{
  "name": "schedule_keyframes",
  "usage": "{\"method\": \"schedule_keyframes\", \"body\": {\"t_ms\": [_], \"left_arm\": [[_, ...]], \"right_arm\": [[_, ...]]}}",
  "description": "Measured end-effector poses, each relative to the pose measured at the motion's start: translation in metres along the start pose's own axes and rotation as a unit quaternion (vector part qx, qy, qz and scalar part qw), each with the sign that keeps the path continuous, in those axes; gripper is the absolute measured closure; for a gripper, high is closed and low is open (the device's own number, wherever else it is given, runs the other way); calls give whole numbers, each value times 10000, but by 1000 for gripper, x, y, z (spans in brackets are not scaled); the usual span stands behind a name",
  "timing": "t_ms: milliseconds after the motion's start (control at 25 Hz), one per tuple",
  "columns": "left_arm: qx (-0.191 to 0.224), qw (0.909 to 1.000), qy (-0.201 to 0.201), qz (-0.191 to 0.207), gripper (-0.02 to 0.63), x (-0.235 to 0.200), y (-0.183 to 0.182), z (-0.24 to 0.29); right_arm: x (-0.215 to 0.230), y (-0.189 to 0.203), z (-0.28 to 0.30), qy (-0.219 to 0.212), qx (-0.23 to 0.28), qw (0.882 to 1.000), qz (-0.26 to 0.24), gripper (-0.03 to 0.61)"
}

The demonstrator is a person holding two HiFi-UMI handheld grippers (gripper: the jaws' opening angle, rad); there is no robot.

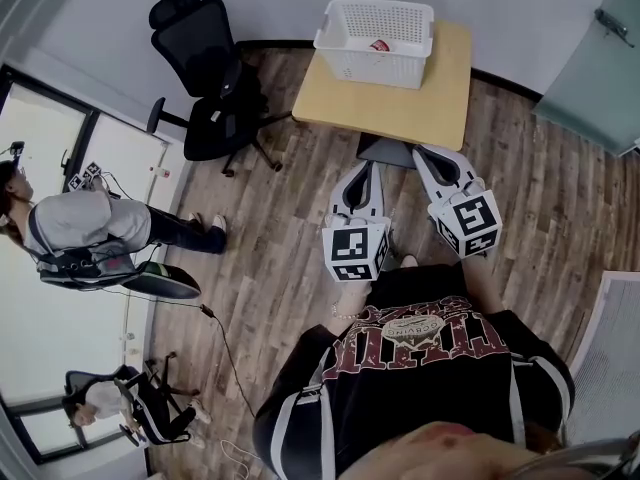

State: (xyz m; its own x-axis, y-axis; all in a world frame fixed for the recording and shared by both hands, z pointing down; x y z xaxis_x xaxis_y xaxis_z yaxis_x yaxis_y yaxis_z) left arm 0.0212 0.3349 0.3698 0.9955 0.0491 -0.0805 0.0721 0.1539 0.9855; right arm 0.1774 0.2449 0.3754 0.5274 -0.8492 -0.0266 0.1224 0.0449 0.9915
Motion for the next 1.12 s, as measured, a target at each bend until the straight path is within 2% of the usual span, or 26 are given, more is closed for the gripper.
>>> {"method": "schedule_keyframes", "body": {"t_ms": [480, 1120], "left_arm": [[-49, 9999, 155, -37, 566, -28, -6, 29], [-35, 9984, 561, 8, 566, -77, -22, 102]], "right_arm": [[10, -5, 37, 44, -78, 10000, -15, 561], [40, -19, 105, 316, -92, 9994, -107, 561]]}}
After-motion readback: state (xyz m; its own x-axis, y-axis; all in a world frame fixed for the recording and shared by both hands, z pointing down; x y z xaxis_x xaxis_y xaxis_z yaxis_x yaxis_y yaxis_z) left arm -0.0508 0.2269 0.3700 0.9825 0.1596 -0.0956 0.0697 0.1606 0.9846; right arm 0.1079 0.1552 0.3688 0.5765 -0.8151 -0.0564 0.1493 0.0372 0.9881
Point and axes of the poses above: the fingertips, and each gripper's own axes: z forward along the fingers, x to its right, y out of its underside, the point moved 10 cm from there along -z, backward along the fingers
